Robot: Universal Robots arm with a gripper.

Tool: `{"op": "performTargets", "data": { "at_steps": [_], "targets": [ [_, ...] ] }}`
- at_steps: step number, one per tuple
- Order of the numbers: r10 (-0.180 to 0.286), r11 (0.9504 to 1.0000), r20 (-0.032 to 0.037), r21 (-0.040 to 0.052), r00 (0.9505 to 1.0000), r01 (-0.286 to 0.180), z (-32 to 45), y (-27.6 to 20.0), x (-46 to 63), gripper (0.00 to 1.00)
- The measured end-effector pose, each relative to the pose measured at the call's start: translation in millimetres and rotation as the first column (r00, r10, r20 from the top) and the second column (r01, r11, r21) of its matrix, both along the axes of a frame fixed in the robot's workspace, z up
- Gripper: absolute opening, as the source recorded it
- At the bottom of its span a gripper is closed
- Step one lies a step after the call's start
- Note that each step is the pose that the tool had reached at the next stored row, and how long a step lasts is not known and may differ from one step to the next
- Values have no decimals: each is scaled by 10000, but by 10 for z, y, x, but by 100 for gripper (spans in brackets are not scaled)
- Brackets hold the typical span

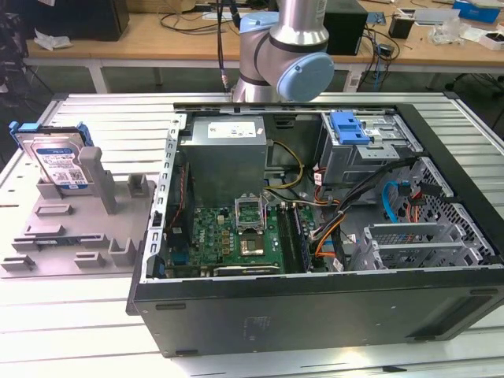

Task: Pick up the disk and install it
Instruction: 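Pick up the disk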

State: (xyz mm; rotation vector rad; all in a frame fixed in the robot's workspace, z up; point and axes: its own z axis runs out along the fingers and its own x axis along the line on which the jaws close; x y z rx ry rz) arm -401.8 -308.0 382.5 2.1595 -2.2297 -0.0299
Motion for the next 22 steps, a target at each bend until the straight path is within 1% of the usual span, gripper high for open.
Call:
{"op": "performTargets", "data": {
  "at_steps": [12,22],
  "targets": [
    [100,9999,0,0,9999,-100,-67,4,0,44],
    [174,9998,0,0,9998,-174,-145,4,0,44]
  ]
}}
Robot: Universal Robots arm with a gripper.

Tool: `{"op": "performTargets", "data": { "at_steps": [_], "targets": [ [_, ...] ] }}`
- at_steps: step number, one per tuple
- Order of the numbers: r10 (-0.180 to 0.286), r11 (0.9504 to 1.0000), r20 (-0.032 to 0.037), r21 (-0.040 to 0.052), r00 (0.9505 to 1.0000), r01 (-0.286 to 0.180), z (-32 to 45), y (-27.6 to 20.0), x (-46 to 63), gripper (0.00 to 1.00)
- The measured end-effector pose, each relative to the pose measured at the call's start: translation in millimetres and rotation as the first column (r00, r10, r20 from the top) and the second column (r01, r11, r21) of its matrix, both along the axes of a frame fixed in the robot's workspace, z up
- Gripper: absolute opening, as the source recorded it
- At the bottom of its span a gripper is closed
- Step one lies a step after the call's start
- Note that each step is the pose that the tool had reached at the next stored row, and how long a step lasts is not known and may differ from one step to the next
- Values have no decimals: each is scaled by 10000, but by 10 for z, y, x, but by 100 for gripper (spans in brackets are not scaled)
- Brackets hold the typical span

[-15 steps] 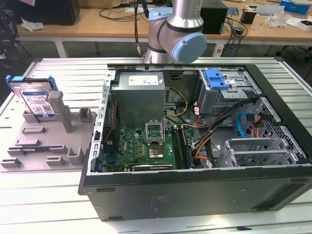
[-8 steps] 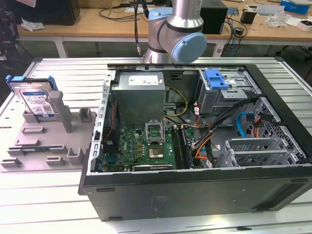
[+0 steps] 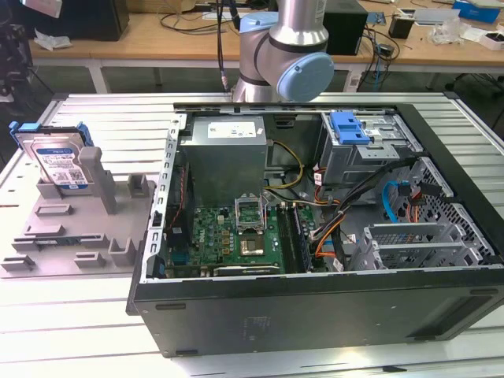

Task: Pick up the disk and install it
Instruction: 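Pick up the disk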

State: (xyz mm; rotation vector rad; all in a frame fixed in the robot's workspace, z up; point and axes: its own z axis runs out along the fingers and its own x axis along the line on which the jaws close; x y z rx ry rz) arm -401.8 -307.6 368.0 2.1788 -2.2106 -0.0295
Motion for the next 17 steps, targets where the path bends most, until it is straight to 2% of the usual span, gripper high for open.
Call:
{"op": "performTargets", "data": {
  "at_steps": [17],
  "targets": [
    [85,10000,1,0,10000,-85,-85,-6,-4,44]
  ]
}}
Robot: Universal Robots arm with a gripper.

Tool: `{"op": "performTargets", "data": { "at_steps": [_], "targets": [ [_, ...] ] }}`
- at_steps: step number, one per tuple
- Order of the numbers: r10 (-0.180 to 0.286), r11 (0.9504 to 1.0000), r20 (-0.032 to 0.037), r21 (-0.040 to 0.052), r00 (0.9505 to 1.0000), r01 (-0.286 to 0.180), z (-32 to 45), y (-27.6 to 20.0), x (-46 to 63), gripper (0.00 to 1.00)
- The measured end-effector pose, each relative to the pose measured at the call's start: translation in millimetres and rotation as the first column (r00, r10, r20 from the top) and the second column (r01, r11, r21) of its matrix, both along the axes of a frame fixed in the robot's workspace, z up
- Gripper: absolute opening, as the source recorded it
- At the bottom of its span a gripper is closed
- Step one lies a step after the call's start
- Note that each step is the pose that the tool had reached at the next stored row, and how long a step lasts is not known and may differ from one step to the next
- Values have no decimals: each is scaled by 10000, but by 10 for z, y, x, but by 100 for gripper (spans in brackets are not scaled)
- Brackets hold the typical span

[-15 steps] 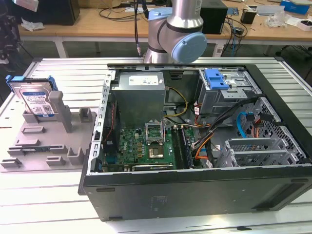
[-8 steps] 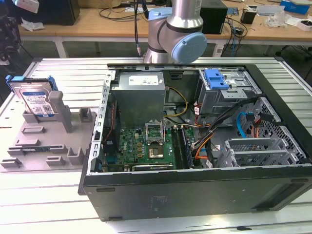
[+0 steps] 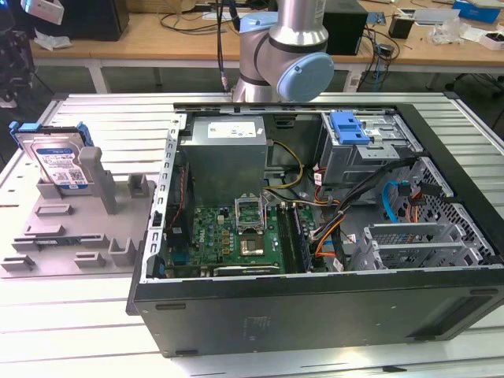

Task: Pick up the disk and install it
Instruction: 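Pick up the disk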

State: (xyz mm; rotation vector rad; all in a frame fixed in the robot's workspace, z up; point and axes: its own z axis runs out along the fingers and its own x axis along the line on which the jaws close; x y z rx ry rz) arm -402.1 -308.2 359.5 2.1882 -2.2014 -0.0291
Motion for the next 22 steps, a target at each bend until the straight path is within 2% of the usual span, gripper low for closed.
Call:
{"op": "performTargets", "data": {
  "at_steps": [12,22],
  "targets": [
    [17,10000,-1,-1,10000,-17,-58,-5,0,44],
    [26,10000,0,0,10000,-26,-91,-37,0,44]
  ]
}}
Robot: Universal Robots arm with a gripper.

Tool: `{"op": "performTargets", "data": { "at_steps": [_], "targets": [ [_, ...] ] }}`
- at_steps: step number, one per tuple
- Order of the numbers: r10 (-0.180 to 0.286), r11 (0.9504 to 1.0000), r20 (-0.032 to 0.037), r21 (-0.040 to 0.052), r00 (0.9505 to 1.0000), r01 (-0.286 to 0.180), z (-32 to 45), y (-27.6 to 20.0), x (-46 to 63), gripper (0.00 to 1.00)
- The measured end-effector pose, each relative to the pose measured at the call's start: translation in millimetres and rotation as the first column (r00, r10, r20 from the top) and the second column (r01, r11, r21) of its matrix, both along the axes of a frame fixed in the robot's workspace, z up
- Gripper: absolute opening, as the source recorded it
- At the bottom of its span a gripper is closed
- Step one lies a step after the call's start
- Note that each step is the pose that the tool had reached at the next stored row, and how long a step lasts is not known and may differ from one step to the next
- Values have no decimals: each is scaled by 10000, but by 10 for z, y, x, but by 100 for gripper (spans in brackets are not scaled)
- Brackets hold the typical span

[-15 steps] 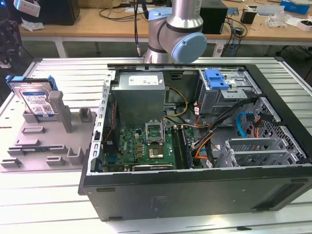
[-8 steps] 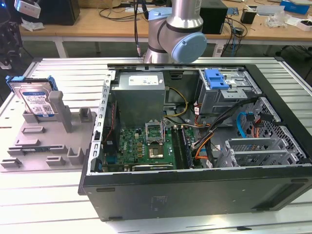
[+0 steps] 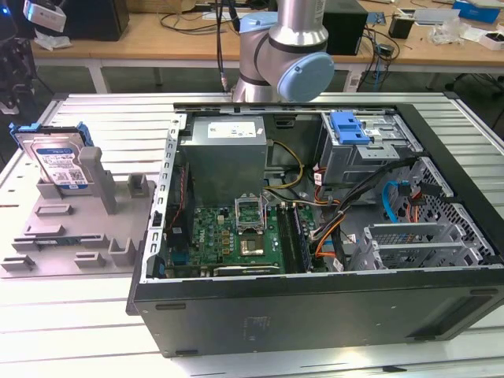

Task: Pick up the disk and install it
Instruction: 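Pick up the disk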

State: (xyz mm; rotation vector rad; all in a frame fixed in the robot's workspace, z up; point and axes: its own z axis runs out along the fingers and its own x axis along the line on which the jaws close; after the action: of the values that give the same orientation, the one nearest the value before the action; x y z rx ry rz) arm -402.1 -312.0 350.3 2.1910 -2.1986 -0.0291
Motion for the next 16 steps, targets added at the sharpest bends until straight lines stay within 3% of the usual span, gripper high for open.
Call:
{"op": "performTargets", "data": {
  "at_steps": [3,16],
  "targets": [
    [2,10000,2,0,10000,-2,-10,-20,1,44],
    [1,10000,-1,-1,10000,-1,-67,-23,16,44]
  ]
}}
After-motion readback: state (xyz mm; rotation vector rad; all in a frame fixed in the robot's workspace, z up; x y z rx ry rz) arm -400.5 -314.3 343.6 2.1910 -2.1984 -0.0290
